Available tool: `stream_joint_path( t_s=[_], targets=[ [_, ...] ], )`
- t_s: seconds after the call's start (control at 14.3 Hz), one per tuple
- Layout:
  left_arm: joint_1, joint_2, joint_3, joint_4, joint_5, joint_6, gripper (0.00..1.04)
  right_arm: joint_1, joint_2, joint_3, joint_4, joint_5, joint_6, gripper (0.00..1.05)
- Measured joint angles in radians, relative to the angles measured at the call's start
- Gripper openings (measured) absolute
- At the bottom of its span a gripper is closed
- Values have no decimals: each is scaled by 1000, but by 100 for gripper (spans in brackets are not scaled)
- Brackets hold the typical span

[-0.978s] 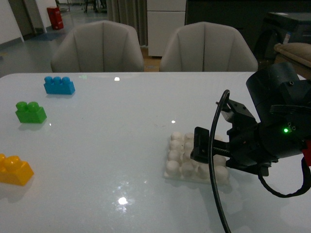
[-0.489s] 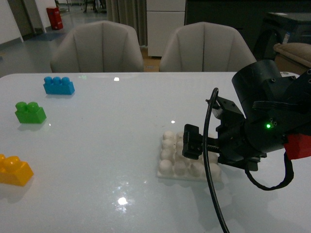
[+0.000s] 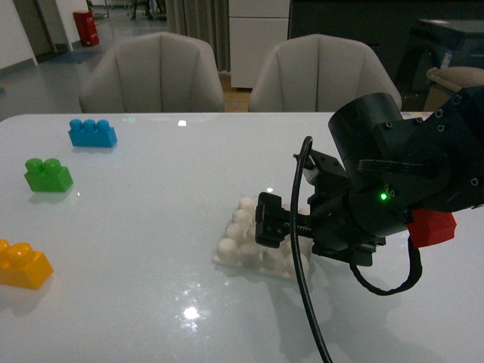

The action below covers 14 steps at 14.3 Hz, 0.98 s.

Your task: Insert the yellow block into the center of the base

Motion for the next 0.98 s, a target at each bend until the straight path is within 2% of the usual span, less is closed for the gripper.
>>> stream_joint_path(
  t_s=[0.49,0.77,0.98],
  targets=[
    [0,0,0,0,0,0,98,-176,-256,-232,117,-86,24,98],
    [0,0,0,0,0,0,98,-285,-647,-445,190,-64,49,98],
    [0,0,0,0,0,0,98,-306,-1036,-591,129,-3,79,98]
  ],
)
